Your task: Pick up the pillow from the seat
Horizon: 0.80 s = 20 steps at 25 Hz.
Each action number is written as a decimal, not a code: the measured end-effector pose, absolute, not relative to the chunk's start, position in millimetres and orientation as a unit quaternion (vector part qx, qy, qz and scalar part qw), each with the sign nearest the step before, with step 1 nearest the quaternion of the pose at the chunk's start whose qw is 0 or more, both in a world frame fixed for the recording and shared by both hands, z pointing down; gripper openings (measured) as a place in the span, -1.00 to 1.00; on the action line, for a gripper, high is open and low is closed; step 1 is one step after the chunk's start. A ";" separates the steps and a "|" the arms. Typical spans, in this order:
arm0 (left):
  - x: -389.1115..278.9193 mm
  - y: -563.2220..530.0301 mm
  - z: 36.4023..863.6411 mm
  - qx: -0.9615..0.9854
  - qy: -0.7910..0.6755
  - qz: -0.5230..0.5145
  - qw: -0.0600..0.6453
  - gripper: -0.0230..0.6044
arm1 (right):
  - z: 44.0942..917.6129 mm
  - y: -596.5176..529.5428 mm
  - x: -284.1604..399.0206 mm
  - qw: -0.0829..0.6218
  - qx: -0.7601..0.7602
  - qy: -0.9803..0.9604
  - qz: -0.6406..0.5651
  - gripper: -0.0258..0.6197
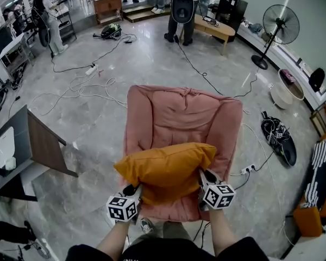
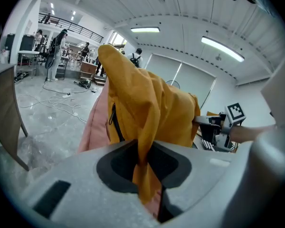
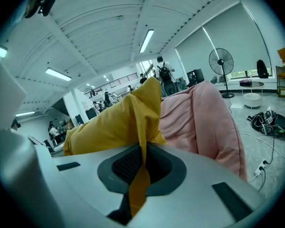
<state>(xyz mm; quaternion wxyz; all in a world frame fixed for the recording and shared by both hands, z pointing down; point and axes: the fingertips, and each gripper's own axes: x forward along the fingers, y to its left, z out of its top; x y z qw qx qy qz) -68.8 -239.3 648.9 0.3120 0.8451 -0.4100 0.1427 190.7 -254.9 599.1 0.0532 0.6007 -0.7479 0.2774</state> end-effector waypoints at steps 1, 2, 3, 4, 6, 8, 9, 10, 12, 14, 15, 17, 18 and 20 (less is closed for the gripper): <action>-69.8 -235.6 647.7 0.847 -0.407 0.144 0.309 -0.72 | 596.8 -250.0 189.5 0.052 0.603 -0.747 0.275 -0.86; -71.0 -231.5 646.1 0.850 -0.404 0.145 0.306 -0.72 | 594.2 -244.7 188.3 0.052 0.605 -0.746 0.273 -0.86; -72.4 -227.5 644.0 0.852 -0.402 0.146 0.302 -0.72 | 590.8 -239.3 186.9 0.051 0.606 -0.746 0.271 -0.86; -73.9 -224.0 641.0 0.854 -0.401 0.145 0.299 -0.72 | 586.5 -234.1 185.2 0.050 0.607 -0.746 0.268 -0.86; -76.9 -218.6 633.2 0.858 -0.397 0.142 0.292 -0.72 | 576.2 -225.0 181.9 0.048 0.609 -0.747 0.260 -0.86; -78.8 -213.9 624.8 0.864 -0.391 0.137 0.284 -0.73 | 566.1 -216.8 179.5 0.045 0.614 -0.747 0.253 -0.86; -79.3 -211.6 620.5 0.868 -0.387 0.135 0.281 -0.73 | 561.4 -212.9 178.8 0.043 0.616 -0.746 0.249 -0.86; -79.6 -209.4 615.8 0.871 -0.384 0.132 0.277 -0.73 | 556.5 -209.1 178.6 0.041 0.619 -0.745 0.246 -0.86; -80.2 -206.2 605.5 0.877 -0.380 0.125 0.266 -0.74 | 545.9 -203.0 177.9 0.037 0.624 -0.744 0.236 -0.86; -81.9 -205.1 593.9 0.880 -0.382 0.117 0.256 -0.74 | 533.8 -198.2 176.1 0.031 0.628 -0.745 0.224 -0.86; -83.0 -205.0 587.7 0.882 -0.383 0.111 0.251 -0.74 | 527.1 -195.8 175.0 0.026 0.630 -0.745 0.218 -0.86; -85.1 -205.8 574.8 0.885 -0.385 0.098 0.242 -0.74 | 512.9 -191.6 173.1 0.015 0.633 -0.746 0.206 -0.86; -85.9 -206.9 567.9 0.887 -0.385 0.091 0.236 -0.74 | 505.5 -190.1 172.2 0.009 0.635 -0.746 0.200 -0.86; -87.3 -209.1 553.3 0.892 -0.385 0.078 0.223 -0.74 | 490.8 -187.3 170.8 -0.004 0.638 -0.746 0.188 -0.86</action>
